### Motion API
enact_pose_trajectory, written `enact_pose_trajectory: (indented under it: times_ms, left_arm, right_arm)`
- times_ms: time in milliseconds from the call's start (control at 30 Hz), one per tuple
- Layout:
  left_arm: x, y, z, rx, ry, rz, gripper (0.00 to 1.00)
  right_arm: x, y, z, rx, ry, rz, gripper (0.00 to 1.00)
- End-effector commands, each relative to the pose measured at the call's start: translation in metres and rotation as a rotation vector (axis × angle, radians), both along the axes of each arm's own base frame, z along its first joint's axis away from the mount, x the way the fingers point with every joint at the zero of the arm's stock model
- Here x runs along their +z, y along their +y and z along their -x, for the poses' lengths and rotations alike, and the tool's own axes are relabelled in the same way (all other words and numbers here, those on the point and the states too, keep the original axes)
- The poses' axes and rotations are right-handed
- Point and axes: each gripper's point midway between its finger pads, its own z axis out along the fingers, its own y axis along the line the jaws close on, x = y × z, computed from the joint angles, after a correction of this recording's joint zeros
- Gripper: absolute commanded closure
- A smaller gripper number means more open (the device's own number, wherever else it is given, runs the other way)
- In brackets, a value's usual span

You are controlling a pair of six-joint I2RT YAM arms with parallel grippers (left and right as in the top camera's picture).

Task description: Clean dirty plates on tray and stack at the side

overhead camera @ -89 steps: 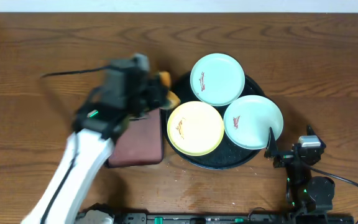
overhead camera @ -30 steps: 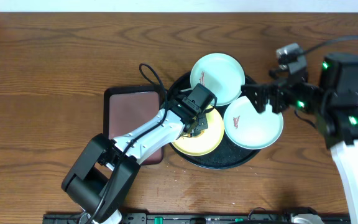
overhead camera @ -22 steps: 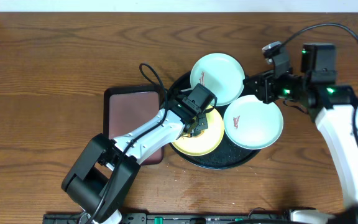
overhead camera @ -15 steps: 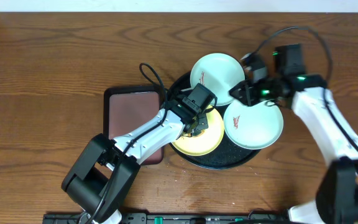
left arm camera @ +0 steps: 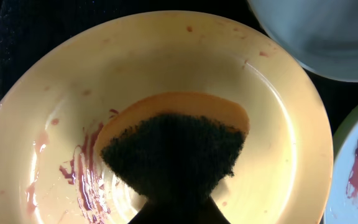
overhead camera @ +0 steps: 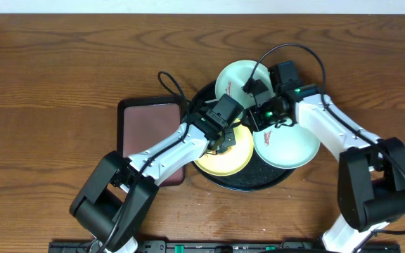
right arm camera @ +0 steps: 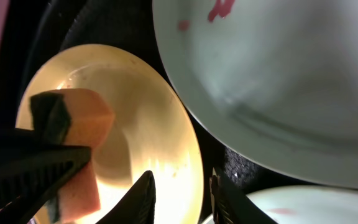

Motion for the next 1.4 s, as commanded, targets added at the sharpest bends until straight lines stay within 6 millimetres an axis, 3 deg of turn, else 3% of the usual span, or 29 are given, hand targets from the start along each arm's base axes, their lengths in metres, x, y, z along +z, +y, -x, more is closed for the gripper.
enact_pose_trajectory:
  times_ms: [0, 167, 300, 767, 1367]
  left_arm:
    - [-0.002, 0.004, -0.001, 0.002, -0.003, -0.017, 0.92]
    - [-0.002, 0.004, -0.001, 0.002, -0.003, -0.017, 0.93]
    - [-0.002, 0.004, -0.001, -0.009, -0.005, -0.02, 0.93]
    - [-0.002, 0.004, -0.002, -0.008, -0.006, -0.019, 0.92]
    - [-0.002, 0.004, -0.002, -0.009, -0.006, -0.019, 0.93]
  right_arm:
    - [-0.006, 0.008, 0.0, 0.018, 0.003, 0.026, 0.72]
    - [-0.012, 0.011, 0.003, 0.029, 0.01, 0.038, 0.71]
    - [-0.02, 0.003, 0.0, 0.014, 0.0, 0.097, 0.71]
    - [-0.027, 0.006, 0.009, 0.042, 0.007, 0.115, 0.73]
    - [-0.037, -0.005, 0.008, 0.025, -0.003, 0.184, 0.76]
